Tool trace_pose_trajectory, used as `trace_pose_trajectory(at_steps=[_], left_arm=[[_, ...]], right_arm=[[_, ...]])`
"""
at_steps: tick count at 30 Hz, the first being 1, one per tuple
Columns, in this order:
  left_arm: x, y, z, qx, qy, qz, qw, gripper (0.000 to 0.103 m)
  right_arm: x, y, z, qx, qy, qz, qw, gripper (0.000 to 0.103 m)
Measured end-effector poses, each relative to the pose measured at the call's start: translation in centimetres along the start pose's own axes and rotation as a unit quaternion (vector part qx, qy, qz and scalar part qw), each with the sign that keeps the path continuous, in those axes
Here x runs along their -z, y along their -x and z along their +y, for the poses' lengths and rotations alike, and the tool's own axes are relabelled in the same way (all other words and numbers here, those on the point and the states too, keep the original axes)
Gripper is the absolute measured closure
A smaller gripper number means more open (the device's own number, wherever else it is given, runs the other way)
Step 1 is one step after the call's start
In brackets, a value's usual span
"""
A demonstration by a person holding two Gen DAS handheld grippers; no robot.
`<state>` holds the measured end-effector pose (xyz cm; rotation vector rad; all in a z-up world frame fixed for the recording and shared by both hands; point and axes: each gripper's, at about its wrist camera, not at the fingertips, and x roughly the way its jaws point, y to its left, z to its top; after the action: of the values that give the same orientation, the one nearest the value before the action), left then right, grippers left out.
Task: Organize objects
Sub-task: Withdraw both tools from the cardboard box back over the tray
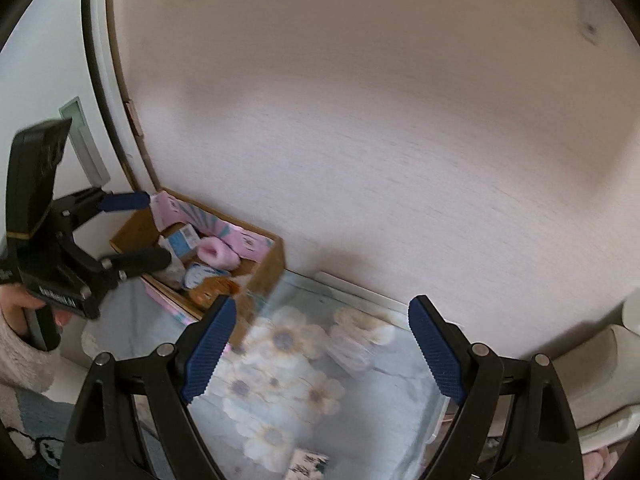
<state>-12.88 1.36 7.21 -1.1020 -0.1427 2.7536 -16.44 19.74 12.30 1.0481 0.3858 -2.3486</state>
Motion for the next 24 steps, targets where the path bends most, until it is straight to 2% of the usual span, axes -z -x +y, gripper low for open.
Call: trace_pose_trajectory(at_steps=[8, 14, 24], left_arm=[[-0.2, -2.6, -3.7, 0.018, 0.000, 0.019, 0.9996, 0.000], [0.4, -5.3, -6.9, 0.023, -0.002, 0.035, 0.9991, 0.000], [2.9, -11.6, -11.1, 0.022, -0.007, 0.079, 0.9966, 0.000]], right_arm=[[3.8, 1.1, -2.2, 0.029, 0.008, -0.009, 1.000, 0.018], [6.9, 0.7, -3.5, 0.001, 0.014, -0.013, 1.000, 0.018], [13.0, -2.5, -4.0, -0.055, 0.033, 0.002, 0.998, 0.018]])
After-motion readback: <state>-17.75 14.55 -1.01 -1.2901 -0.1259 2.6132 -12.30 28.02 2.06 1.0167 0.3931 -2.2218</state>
